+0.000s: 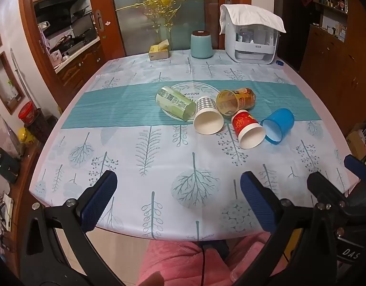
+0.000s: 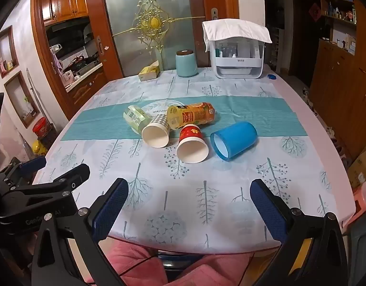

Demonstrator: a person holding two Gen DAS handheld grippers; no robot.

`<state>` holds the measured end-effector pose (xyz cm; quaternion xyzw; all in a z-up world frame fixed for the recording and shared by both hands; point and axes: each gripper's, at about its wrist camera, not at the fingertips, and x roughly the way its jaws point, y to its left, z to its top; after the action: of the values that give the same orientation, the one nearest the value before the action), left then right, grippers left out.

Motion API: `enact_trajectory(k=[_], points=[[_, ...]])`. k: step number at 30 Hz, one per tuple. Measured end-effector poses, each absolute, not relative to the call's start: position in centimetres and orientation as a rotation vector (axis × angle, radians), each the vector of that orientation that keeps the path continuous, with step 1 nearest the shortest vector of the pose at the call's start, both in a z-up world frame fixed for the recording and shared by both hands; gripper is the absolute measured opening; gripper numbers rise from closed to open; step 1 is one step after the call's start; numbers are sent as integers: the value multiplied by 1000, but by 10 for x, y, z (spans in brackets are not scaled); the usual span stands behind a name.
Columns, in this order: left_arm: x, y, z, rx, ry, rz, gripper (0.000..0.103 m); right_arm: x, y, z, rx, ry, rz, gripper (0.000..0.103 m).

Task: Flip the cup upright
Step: 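Move the left tool toward the red-and-white paper cup lying on its side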

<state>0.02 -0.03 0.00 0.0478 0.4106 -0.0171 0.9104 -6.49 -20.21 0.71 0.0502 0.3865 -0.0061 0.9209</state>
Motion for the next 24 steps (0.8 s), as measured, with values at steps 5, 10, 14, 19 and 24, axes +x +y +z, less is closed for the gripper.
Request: enact_trajectory(k=[5,10,14,19,24], points=[[1,-1,-1,94,853,-44,103,-64,-200,6,102,795,-24,103],[5,-4,-6,102,861,-44,103,-63,-201,5,113,809,-18,103],[5,-5,-8,111,863,-56,103,-57,-198,3,114,814,-27,103],[4,-6,-8,117,859,-65,103,-65,-208,1,127,806,-26,103],[5,-9,-7,120,860,-74,103,-64,-214,0,142,801,-32,103]])
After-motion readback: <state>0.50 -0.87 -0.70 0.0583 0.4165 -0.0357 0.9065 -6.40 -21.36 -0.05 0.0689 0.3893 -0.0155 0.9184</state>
